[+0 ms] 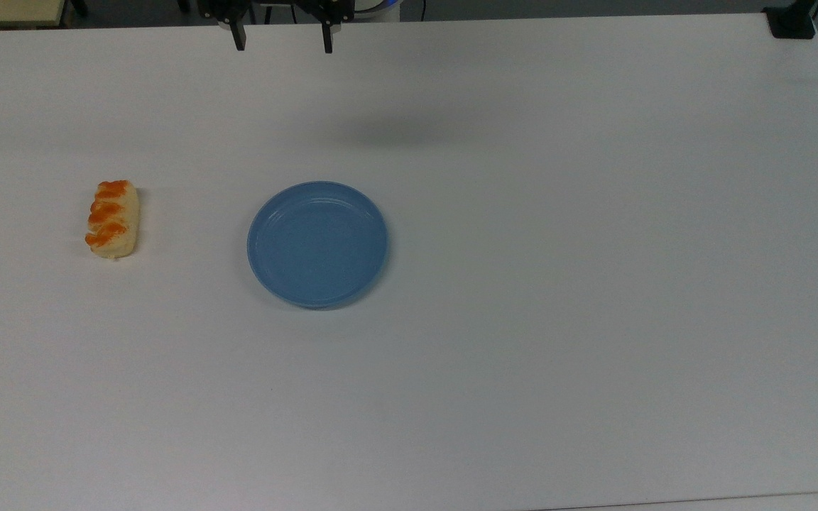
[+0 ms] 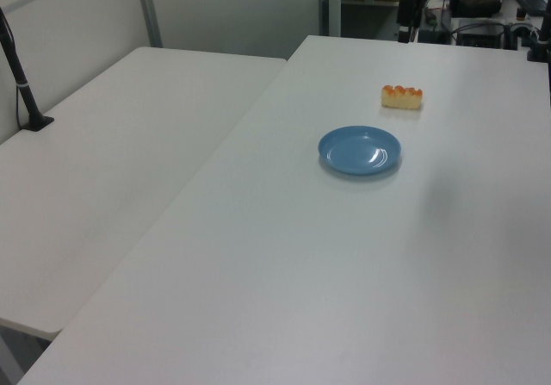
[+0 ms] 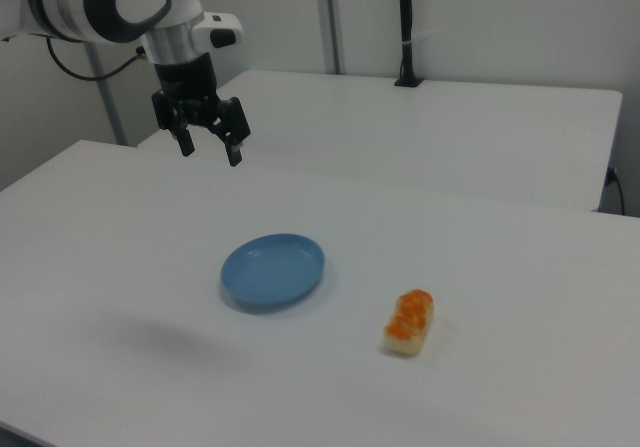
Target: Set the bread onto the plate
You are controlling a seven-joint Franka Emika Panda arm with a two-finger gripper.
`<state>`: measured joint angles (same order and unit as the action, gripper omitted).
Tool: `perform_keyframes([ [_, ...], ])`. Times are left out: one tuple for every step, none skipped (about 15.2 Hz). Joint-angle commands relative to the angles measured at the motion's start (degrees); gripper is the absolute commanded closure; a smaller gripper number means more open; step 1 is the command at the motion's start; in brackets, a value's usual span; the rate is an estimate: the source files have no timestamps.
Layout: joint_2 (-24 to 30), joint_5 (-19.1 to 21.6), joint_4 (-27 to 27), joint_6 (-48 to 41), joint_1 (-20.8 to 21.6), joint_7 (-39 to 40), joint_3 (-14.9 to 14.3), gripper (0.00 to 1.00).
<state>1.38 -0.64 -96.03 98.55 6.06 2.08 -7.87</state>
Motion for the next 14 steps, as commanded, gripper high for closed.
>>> perform_keyframes([
  [0.82, 1.25, -0.91, -0.64, 1.32, 0.99, -0.83, 0.00],
  [0.82, 1.16, -0.91, -0.73, 1.23, 1.60, -0.92, 0.00],
  [0.82, 1.16, -0.91, -0.64, 1.23, 1.69, -0.92, 0.00],
  [0.73, 1.16, -0.91, -0.64, 1.32, 1.61, -0.92, 0.00],
  [0.73, 1.16, -0.91, -0.64, 1.32, 1.08, -0.83, 0.00],
  [0.73, 1.16, -0.91, -0.55, 1.32, 0.99, -0.92, 0.00],
  [0.55, 1.16, -0.91, -0.38, 1.32, 1.08, -0.83, 0.00],
  [0.55, 1.16, -0.91, -0.29, 1.41, 1.08, -0.83, 0.00],
  [0.46, 1.16, -1.00, -0.20, 1.58, 1.51, -0.83, 0.00],
  [0.38, 1.16, -1.00, -0.11, 1.58, 1.87, -0.92, 0.00],
  [0.38, 1.16, -1.00, -0.11, 1.58, 1.87, -0.92, 0.00],
  [0.38, 0.99, -1.00, -0.20, 1.58, 1.96, -0.92, 0.00],
  [0.46, 0.99, -1.00, -0.55, 1.67, 1.61, -0.92, 0.00],
  [0.72, 0.12, -0.91, -0.99, 1.67, 1.69, -0.66, 0.00],
])
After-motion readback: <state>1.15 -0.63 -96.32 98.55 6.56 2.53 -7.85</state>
